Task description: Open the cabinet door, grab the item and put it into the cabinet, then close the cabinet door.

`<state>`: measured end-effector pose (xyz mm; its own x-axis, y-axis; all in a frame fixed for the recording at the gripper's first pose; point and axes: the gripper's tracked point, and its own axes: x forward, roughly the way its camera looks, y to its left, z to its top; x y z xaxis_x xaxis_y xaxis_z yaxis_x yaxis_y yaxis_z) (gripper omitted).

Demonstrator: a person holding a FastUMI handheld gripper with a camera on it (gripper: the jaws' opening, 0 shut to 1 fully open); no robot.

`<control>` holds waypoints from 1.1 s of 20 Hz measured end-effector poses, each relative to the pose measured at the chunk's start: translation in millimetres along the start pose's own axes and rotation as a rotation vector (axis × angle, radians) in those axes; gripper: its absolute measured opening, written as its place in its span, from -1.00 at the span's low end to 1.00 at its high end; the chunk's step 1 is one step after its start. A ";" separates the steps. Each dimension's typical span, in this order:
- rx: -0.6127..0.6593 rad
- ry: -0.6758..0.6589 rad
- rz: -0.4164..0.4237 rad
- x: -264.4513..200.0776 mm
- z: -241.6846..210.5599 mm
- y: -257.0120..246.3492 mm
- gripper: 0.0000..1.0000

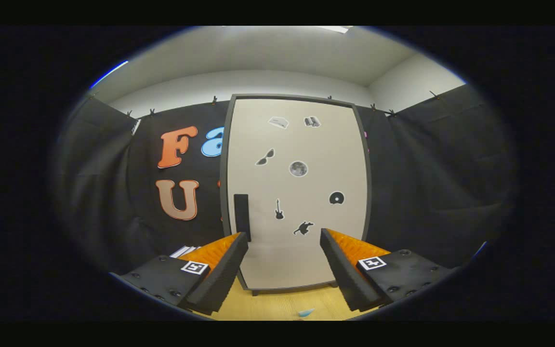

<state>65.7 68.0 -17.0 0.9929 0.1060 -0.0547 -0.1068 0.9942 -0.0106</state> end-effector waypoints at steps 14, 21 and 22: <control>0.007 0.154 0.065 148.7 -49.8 64.0 0.90; 0.034 0.203 0.090 170.6 -64.2 68.9 0.03; 0.035 0.201 0.092 171.4 -63.5 68.6 -0.07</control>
